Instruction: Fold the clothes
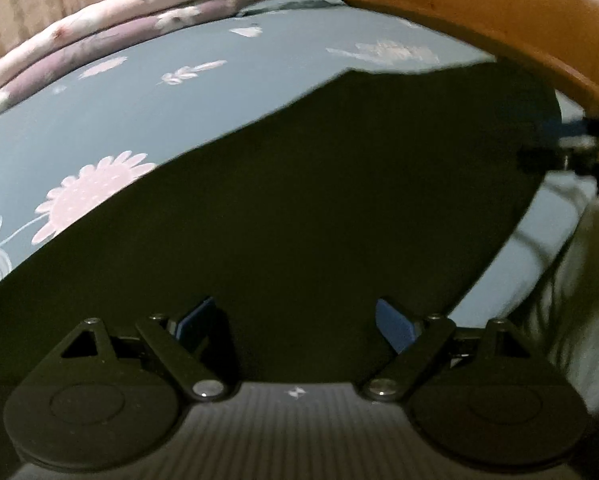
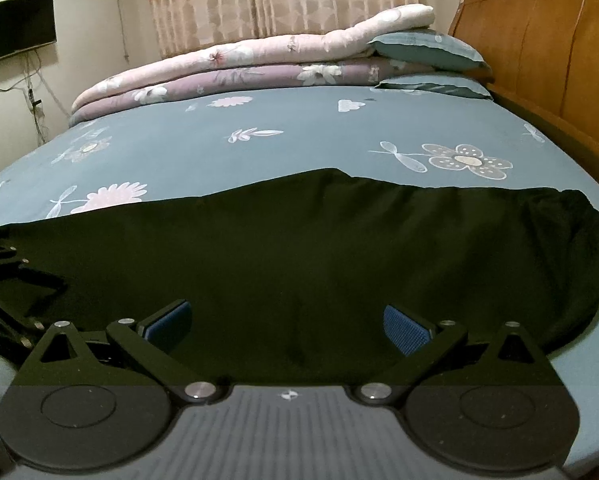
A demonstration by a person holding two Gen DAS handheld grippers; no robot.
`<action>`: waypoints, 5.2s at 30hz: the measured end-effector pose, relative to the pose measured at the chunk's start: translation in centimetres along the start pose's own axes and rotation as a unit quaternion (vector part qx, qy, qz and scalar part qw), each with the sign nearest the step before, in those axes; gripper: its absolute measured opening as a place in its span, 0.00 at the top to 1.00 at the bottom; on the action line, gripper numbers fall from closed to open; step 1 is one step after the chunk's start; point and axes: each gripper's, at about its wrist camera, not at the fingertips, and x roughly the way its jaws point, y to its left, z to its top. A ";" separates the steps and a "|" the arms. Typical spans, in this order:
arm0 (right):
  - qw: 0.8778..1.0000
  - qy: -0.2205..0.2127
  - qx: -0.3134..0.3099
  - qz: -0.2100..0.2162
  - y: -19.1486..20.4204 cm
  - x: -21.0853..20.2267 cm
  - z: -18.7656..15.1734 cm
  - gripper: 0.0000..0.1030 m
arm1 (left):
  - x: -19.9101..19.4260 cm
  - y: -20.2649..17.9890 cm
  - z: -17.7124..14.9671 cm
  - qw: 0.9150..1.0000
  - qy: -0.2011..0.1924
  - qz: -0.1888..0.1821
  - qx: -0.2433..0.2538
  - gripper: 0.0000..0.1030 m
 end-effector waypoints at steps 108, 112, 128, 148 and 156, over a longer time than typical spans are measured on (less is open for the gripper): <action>0.919 0.021 -0.313 0.238 29.9 6.6 5.4 0.00 | -7.1 29.5 -22.4 0.757 -0.216 -0.154 -0.597 0.11; 0.888 0.021 -0.374 0.268 35.8 7.1 3.9 0.00 | -7.2 29.7 -22.4 0.754 -0.224 -0.174 -0.592 0.11; 0.841 0.017 -0.488 0.233 44.8 7.6 -1.0 0.36 | -8.2 30.2 -22.3 0.758 -0.243 -0.223 -0.562 0.11; 0.865 0.015 -0.454 0.213 45.2 6.6 1.0 0.88 | -5.8 31.8 -21.1 0.756 -0.224 -0.216 -0.576 0.11; 0.872 0.020 -0.431 0.230 44.4 6.1 1.5 0.84 | -5.0 33.1 -17.9 0.787 -0.209 -0.169 -0.555 0.11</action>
